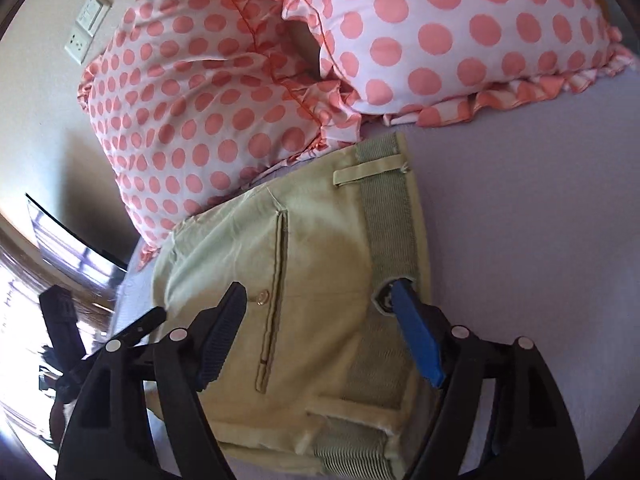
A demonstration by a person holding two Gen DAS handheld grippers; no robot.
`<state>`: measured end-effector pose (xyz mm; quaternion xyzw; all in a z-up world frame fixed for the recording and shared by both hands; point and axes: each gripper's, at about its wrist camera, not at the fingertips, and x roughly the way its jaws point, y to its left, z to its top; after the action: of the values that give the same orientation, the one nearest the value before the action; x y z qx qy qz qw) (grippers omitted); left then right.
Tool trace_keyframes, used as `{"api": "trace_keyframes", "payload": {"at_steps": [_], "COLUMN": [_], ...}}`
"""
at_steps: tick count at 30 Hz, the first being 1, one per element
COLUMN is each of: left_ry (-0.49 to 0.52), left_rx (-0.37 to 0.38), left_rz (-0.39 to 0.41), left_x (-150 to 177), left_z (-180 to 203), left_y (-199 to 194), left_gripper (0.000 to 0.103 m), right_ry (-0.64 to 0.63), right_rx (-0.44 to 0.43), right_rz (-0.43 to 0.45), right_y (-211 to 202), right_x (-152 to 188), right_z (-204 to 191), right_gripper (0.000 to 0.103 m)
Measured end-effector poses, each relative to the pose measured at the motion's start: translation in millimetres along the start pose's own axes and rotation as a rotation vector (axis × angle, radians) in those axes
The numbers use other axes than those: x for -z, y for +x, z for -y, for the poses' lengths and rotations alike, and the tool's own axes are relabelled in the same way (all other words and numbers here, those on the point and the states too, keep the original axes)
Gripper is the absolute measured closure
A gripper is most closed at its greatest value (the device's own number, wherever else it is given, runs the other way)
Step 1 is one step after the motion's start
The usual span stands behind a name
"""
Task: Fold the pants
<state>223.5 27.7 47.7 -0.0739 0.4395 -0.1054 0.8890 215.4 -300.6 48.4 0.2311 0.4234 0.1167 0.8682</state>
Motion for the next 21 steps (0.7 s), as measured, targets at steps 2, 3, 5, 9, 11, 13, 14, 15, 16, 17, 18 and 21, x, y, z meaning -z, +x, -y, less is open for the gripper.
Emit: {"api": "trace_keyframes", "payload": {"at_steps": [2,3,5,9,11,13,14,15,16,17,18,21], "left_ry": [0.057,0.080,0.109,0.100,0.101,0.090,0.083,0.089,0.091,0.096,0.103,0.117], "left_rx": [-0.059,-0.104,-0.120,-0.140,-0.177,-0.169,-0.166,-0.179,-0.189,-0.196,-0.205,-0.218], "left_rz": [0.026,0.048,0.057,0.021,0.018,0.009,0.002,0.014,0.013,0.014,0.017,0.036], "left_x": [22,36,65,115,128,135,137,138,138,139,139,143], "left_z": [4,7,9,13,17,18,19,20,22,23,25,26], "left_y": [-25,-39,-58,-77,-77,-74,-71,-71,-69,-68,-67,-67], "left_gripper": [0.013,0.008,0.007,0.005,0.005,0.005,0.004,0.003,0.003,0.002,0.002,0.002], "right_ry": [-0.067,-0.098,-0.157,-0.246,-0.260,-0.275,-0.289,-0.303,-0.313,-0.323,-0.328,-0.323], "right_rx": [0.053,0.082,0.149,0.208,0.219,0.222,0.239,0.261,0.280,0.288,0.288,0.311], "right_rz": [0.051,0.077,0.128,0.130,0.115,0.091,0.080,0.071,0.064,0.059,0.054,0.038], "right_y": [-20,-31,-49,-57,-55,-49,-43,-40,-36,-35,-33,-28], "right_x": [20,33,64,116,130,140,141,145,147,150,152,158], "right_z": [-9,-14,-25,-42,-48,-54,-59,-62,-65,-67,-68,-67], "right_gripper": [0.011,0.001,0.001,0.001,0.001,0.001,0.001,0.001,0.001,0.001,0.001,0.001]}}
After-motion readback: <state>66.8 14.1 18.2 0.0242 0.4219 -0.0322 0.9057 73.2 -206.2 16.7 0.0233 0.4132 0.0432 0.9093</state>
